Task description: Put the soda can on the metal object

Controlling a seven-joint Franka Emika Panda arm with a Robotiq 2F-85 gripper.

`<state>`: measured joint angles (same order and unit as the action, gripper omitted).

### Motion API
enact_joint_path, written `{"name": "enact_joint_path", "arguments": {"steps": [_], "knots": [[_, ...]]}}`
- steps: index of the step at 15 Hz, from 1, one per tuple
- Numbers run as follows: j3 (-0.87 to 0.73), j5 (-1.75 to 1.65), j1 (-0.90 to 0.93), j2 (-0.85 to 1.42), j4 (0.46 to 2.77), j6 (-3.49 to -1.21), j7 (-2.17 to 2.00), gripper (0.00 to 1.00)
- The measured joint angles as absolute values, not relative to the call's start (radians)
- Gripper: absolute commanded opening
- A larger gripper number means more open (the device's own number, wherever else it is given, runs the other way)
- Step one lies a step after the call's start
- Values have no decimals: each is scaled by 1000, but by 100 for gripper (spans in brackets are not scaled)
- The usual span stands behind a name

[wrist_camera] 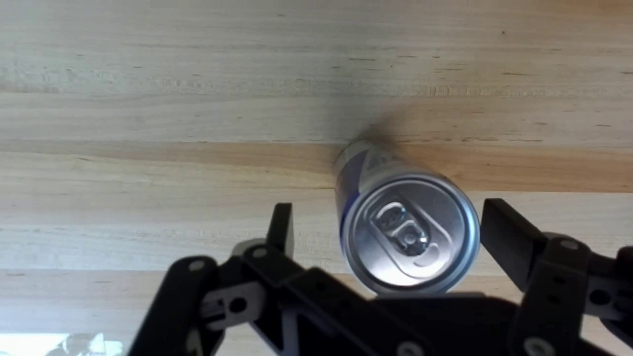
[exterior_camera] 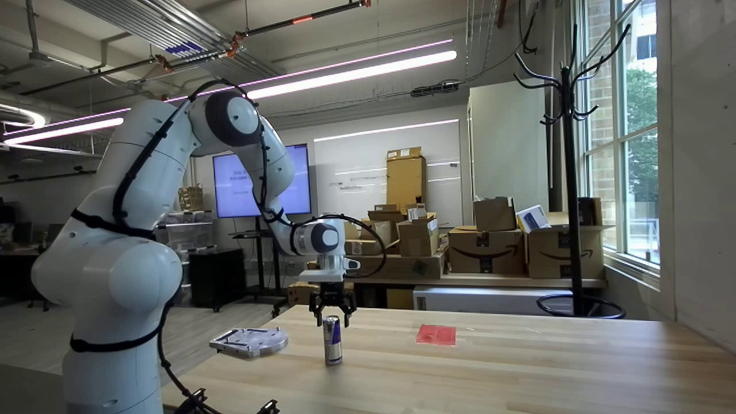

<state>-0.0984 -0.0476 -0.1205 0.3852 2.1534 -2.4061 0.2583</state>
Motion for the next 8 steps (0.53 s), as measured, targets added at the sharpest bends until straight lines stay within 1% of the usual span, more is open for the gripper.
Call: {"name": "enact_joint_path", "arguments": {"steps": [1,4,5,6,8], "knots": [[-97,-48,-121,385,2154,-2406,259,69],[-94,-48,-120,385,2158,-2407,259,44],[-93,-48,-121,385,2159,-2407,259,37],[-93,-48,-120,385,2160,-2407,259,33],[-93,-48,-121,384,2161,-2408,259,33]]}}
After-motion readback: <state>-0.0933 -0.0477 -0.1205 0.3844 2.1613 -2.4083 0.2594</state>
